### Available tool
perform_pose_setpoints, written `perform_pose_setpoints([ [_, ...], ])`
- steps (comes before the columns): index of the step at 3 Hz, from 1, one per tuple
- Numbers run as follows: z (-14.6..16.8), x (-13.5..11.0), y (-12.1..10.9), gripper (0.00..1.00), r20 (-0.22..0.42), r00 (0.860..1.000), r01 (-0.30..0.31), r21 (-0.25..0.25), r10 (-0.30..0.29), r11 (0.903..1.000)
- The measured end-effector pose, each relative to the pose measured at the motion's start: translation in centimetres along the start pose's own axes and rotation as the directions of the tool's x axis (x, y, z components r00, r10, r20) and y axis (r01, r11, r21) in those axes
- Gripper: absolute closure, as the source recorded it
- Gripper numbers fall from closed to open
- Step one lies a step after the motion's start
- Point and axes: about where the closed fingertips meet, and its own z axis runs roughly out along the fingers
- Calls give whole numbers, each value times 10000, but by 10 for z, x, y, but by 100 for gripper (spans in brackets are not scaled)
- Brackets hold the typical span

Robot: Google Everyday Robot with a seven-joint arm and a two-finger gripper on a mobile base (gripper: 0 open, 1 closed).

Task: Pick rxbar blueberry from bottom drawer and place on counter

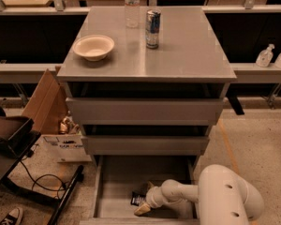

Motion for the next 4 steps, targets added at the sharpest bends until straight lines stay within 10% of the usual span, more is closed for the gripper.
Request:
perform_pose_setpoints([
  [3,-8,-6,1,94,0,10000,1,-1,-1,10000],
  [4,-10,-8,2,100,0,10000,2,-1,-2,10000],
])
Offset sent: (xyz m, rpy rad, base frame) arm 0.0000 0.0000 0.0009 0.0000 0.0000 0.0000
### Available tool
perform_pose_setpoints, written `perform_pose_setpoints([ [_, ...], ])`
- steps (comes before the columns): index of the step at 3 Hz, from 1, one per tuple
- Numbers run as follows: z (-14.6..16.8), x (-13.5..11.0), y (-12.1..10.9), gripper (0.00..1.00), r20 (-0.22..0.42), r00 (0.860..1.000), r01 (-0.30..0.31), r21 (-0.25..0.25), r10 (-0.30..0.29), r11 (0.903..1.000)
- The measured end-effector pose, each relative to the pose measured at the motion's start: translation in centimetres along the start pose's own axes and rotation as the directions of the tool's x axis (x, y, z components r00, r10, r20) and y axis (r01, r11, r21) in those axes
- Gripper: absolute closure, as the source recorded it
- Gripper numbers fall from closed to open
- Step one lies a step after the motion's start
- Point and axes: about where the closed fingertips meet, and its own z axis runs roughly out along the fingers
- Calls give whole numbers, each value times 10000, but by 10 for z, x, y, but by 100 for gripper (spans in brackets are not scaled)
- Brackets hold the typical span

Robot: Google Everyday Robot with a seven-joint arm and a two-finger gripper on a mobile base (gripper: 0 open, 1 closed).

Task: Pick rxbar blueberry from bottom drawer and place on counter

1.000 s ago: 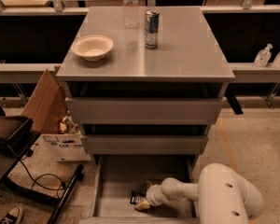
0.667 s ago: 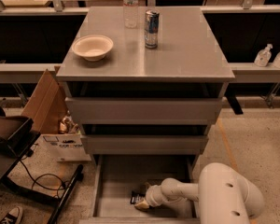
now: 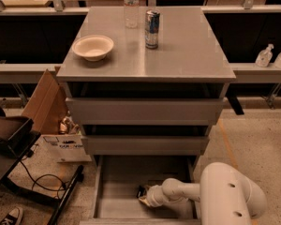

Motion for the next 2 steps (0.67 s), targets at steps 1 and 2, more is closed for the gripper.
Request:
perform_pose_setpoints([
  [1,0,0,0,100,0,10000,0,0,0,10000],
  [2,0,0,0,100,0,10000,0,0,0,10000],
])
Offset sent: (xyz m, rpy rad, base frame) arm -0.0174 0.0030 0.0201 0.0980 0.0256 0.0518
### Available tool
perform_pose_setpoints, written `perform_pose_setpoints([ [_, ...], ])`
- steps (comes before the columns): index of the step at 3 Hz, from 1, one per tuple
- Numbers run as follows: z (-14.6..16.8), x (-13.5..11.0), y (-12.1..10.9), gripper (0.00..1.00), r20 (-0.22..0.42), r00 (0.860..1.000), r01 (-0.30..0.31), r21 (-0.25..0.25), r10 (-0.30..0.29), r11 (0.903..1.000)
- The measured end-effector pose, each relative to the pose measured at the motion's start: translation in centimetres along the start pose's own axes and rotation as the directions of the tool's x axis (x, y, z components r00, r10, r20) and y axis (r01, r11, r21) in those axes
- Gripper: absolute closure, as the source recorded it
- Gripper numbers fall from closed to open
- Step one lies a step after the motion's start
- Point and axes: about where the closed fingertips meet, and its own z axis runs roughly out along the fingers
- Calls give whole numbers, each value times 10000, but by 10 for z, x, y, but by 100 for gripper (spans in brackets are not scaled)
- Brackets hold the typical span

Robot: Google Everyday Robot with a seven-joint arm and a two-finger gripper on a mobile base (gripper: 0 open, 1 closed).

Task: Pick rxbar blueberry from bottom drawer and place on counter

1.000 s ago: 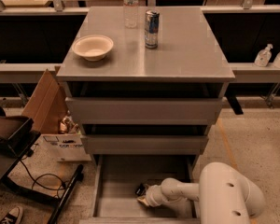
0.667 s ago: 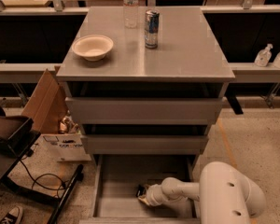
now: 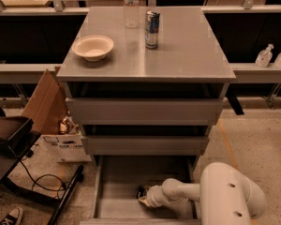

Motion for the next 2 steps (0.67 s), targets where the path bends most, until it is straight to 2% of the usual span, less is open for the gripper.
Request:
perform_pose_setpoints([
  [2,0,0,0,100,0,10000,0,0,0,10000],
])
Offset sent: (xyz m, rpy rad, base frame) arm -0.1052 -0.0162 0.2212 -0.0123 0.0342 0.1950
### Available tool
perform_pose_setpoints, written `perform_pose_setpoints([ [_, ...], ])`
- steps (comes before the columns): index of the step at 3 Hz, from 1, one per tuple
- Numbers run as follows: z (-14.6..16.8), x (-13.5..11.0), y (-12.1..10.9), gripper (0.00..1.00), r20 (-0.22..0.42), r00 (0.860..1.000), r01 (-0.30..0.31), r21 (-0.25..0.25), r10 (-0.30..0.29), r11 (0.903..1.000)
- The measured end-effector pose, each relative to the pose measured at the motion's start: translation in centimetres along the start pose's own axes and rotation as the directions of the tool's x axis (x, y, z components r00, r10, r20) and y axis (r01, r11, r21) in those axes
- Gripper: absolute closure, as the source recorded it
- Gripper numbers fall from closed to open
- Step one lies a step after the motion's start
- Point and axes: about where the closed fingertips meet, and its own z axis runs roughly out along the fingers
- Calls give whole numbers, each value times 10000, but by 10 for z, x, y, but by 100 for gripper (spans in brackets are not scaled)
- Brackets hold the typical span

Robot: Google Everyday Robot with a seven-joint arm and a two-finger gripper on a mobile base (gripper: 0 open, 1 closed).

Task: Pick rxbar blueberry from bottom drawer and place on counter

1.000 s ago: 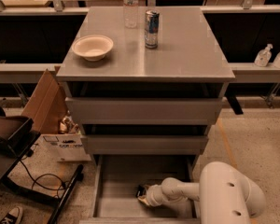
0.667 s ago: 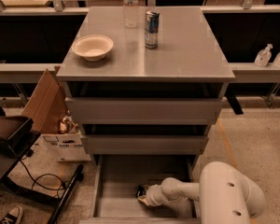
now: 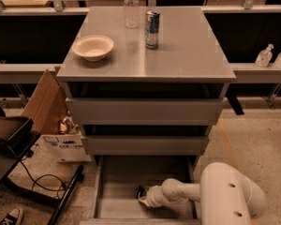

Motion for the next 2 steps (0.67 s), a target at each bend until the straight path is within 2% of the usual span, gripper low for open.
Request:
perform_pose_setpoints([
  [2,0,0,0,100,0,10000,0,0,0,10000],
])
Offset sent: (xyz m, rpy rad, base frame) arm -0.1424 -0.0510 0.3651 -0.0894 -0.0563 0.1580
